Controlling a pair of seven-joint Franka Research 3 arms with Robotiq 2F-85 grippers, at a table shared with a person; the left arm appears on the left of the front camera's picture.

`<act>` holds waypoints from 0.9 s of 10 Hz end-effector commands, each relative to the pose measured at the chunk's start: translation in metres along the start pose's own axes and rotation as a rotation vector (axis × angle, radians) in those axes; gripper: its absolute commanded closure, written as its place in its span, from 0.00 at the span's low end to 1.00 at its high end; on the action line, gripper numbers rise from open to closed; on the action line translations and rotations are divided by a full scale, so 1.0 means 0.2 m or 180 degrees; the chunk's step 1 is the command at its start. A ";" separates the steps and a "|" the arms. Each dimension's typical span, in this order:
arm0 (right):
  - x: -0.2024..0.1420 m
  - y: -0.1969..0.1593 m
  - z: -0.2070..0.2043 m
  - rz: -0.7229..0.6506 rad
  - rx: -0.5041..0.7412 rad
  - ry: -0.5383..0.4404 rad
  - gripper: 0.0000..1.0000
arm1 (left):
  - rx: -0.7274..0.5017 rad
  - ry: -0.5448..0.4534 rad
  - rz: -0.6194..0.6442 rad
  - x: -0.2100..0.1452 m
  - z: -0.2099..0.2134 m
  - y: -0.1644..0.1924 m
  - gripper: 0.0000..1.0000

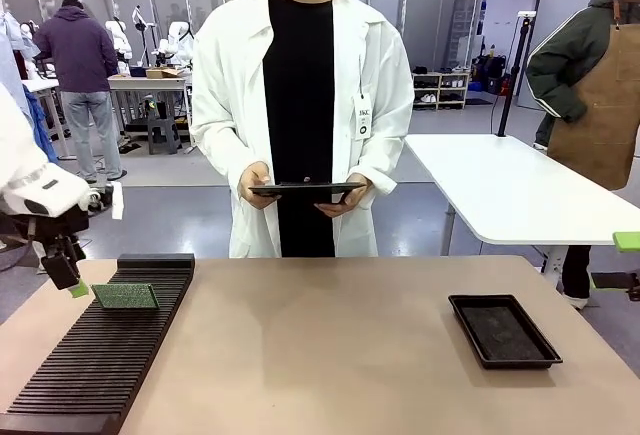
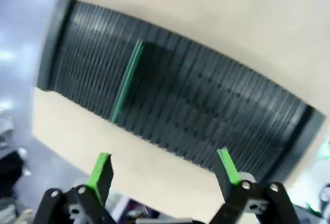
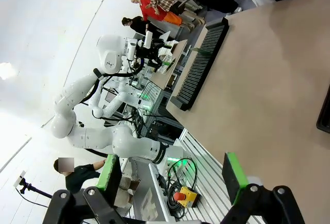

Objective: Inspect the PCB.
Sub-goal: Pick up the Blank PCB and present it to the human.

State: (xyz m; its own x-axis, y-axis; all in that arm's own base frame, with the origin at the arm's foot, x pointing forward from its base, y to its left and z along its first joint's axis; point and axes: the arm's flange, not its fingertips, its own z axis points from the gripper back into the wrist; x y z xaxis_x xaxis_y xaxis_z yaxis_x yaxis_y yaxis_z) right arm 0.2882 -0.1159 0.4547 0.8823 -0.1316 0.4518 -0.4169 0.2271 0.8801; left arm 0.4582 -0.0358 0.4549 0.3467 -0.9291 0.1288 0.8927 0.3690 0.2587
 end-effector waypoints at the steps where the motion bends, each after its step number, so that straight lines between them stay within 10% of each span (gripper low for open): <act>1: 0.01 0.00 0.00 0.0063 0.0043 -0.0034 0.00 | 0.0286 -0.0092 -0.0219 -0.01 -0.07 -0.02 0.00; 9: 0.01 0.00 0.00 0.0063 0.0043 -0.0034 0.00 | 0.0178 0.0005 -0.0262 0.01 -0.15 -0.05 0.00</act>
State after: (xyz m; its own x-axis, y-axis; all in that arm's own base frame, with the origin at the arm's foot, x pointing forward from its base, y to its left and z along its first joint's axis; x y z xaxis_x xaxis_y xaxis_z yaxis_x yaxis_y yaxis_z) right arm 0.2882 -0.1159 0.4547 0.8823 -0.1319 0.4519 -0.4168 0.2273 0.8801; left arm 0.4584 -0.0432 0.4250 0.2709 -0.9569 0.1046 0.9010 0.2903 0.3224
